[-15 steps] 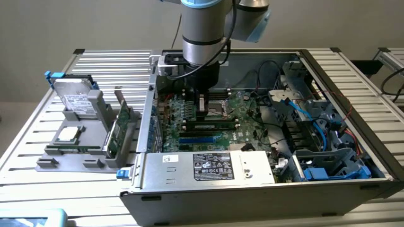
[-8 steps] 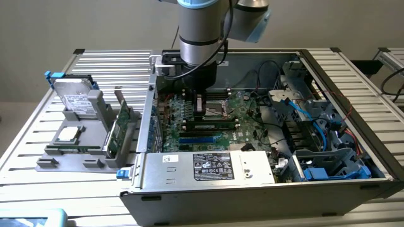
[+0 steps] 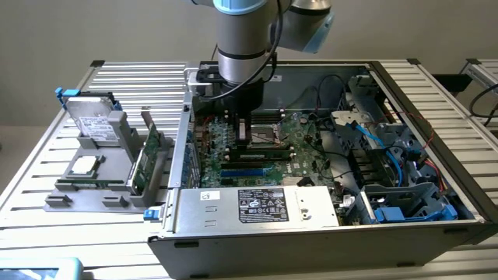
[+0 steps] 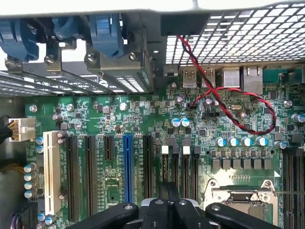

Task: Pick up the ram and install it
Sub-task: 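Press down the ram until it locks into place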

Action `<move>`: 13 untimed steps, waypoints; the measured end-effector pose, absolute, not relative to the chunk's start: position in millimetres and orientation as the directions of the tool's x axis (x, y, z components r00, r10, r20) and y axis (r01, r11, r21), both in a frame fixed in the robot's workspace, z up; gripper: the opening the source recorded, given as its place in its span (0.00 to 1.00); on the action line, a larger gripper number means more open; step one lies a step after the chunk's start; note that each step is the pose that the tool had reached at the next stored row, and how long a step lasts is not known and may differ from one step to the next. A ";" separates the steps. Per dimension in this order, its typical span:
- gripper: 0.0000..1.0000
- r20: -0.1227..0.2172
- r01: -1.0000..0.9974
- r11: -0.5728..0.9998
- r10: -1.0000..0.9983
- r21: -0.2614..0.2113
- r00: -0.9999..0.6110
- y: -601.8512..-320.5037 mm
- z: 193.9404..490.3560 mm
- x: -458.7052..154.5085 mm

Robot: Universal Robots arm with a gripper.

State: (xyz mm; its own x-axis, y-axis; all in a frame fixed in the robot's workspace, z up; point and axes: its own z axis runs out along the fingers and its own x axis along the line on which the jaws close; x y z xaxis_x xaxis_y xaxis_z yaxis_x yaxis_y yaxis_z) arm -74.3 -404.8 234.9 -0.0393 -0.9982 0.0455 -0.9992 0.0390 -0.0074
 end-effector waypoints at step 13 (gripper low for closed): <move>0.11 0.045 -0.999 0.039 -0.998 -0.013 -0.040 -403.8 229.0 -77.1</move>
State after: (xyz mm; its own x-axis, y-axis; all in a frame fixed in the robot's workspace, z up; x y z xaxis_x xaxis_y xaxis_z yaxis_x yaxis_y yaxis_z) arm -77.1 -403.8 229.0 -0.0396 -0.9982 0.0455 -0.9992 0.0390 -0.0131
